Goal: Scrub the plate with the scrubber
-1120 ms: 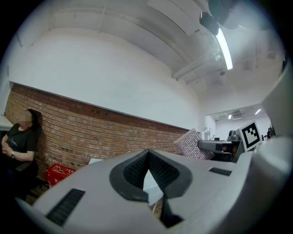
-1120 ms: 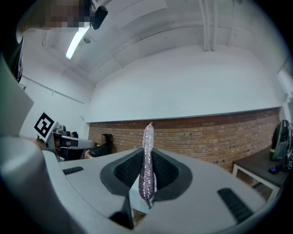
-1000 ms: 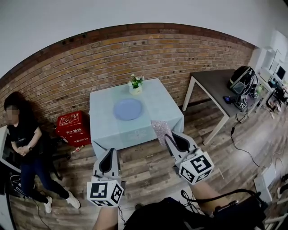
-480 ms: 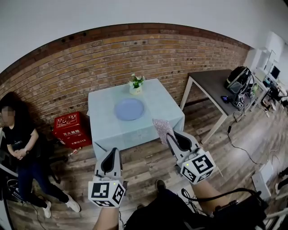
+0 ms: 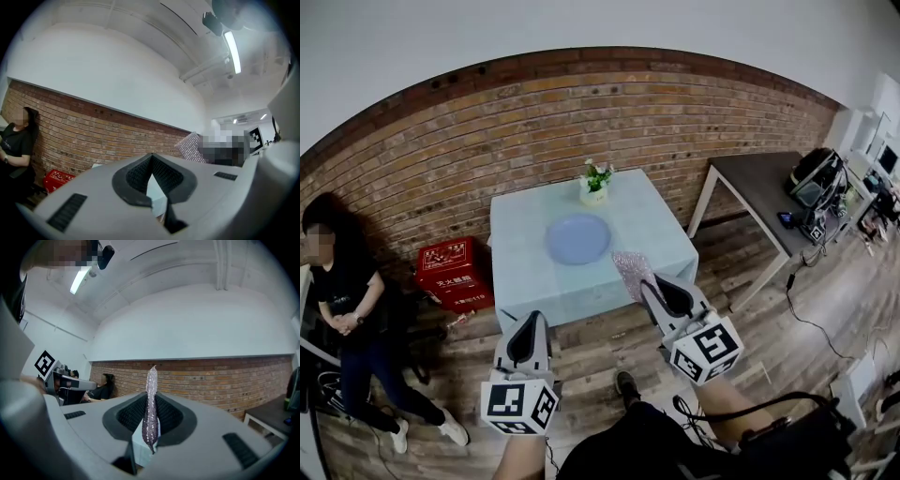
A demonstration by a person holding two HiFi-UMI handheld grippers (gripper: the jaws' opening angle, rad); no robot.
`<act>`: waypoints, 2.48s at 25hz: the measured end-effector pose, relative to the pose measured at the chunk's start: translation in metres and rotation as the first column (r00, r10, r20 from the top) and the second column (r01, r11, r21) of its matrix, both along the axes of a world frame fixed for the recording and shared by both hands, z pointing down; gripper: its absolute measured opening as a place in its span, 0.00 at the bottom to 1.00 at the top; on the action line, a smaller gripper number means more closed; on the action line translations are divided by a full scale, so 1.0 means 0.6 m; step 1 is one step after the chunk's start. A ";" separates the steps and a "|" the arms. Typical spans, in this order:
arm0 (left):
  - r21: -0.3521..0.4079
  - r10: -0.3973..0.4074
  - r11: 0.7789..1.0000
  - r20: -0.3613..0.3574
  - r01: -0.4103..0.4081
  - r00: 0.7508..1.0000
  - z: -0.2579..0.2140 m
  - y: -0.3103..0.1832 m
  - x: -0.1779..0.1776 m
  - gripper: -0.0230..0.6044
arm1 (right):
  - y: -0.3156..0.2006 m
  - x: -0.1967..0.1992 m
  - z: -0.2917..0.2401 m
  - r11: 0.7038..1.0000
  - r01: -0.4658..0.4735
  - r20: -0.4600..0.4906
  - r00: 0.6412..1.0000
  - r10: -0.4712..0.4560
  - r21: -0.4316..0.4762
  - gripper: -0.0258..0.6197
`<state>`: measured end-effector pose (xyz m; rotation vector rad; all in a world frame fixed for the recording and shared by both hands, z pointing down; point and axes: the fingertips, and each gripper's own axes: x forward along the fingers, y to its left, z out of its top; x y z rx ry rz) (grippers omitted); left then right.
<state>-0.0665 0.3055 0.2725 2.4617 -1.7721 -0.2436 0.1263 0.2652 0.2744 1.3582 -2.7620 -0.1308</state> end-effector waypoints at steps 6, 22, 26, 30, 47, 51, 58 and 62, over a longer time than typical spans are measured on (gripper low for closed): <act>-0.026 -0.027 0.999 0.018 0.028 0.999 0.005 -0.086 0.021 0.05 | -0.094 0.026 0.002 1.000 0.020 0.018 1.000 -0.019 -0.013 0.15; -0.077 -0.099 0.992 0.079 0.105 0.992 0.012 -0.295 0.088 0.05 | -0.319 0.095 0.027 0.993 0.097 0.067 0.993 -0.093 -0.070 0.15; -0.077 -0.123 0.988 0.096 0.130 0.988 0.008 -0.343 0.107 0.05 | -0.363 0.121 0.027 0.990 0.118 0.090 0.990 -0.112 -0.072 0.15; -0.093 -0.136 0.985 0.106 0.146 0.985 0.013 -0.380 0.123 0.05 | -0.403 0.140 0.039 0.988 0.130 0.091 0.988 -0.122 -0.081 0.15; -0.120 -0.080 0.989 0.092 0.091 0.992 0.057 -0.520 0.080 0.05 | -0.513 0.092 0.073 0.988 0.107 0.037 0.994 -0.103 -0.115 0.15; -0.134 -0.067 0.988 0.082 0.078 0.994 0.072 -0.559 0.045 0.05 | -0.538 0.060 0.075 0.988 0.093 0.019 0.996 -0.091 -0.122 0.15; -0.162 -0.013 0.986 0.077 0.025 0.997 0.091 -0.622 -0.008 0.05 | -0.583 0.008 0.088 0.987 0.050 0.007 0.999 -0.050 -0.154 0.15; -0.189 0.034 0.982 0.063 -0.021 0.997 0.109 -0.649 -0.035 0.05 | -0.605 -0.022 0.098 0.986 0.024 -0.004 1.000 -0.025 -0.162 0.15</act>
